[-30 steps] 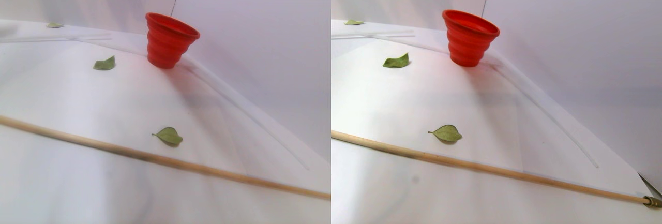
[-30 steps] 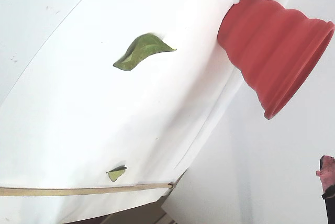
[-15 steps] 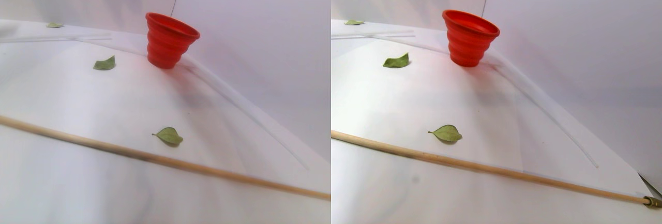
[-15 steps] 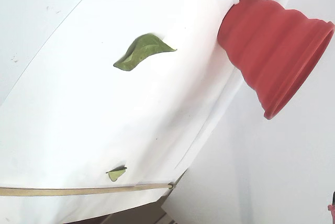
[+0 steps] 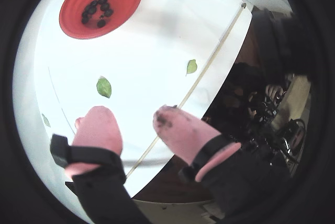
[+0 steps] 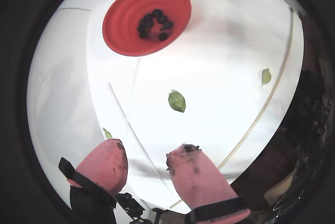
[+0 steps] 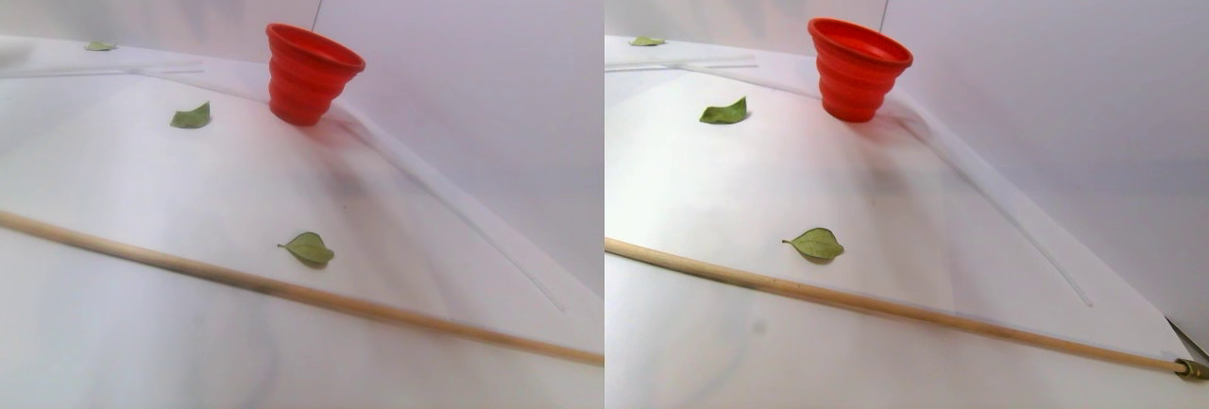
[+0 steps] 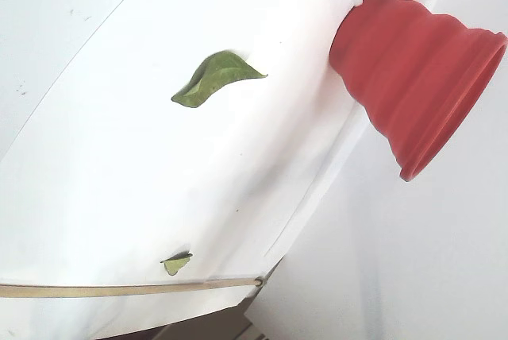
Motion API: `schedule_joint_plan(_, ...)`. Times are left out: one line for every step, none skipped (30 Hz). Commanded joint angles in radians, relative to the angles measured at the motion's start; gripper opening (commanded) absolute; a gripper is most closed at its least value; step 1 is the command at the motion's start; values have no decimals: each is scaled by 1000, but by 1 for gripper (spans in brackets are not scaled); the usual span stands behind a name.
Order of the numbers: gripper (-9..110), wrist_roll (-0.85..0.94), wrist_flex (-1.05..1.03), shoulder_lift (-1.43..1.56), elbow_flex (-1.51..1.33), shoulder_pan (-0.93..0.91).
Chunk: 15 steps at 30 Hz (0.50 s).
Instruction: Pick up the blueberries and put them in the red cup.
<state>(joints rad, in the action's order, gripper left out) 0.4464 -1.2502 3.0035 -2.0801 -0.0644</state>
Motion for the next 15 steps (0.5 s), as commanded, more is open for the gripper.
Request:
schedule_joint_plan(14,-41,-77,127,117,2)
schedule_joint_plan(14,-55,-100,144,126,-6)
schedule_joint_plan(14,-64,-123,161,135,-12)
schedule_joint_plan(14,-74,-143,176,141,-18)
schedule_joint_plan(14,-84,-163,187,149,-21)
schedule_joint_plan(14,-92,-186,195,158,-23)
schedule_joint_plan(14,-101,-206,204,169,-21)
schedule_joint_plan(14,-114,-225,210,183,-20)
schedule_joint_plan(14,-127,-244,213,199,-23)
schedule_joint_plan(14,-141,-267,216,213,-26)
schedule_joint_plan(14,-152,-287,221,224,-25)
schedule_joint_plan(14,-164,-308,225,233,-28)
schedule_joint_plan(14,-175,-330,233,242,-34)
schedule_joint_plan(14,-179,-353,242,255,-37)
schedule_joint_plan(14,-184,-374,250,268,-46)
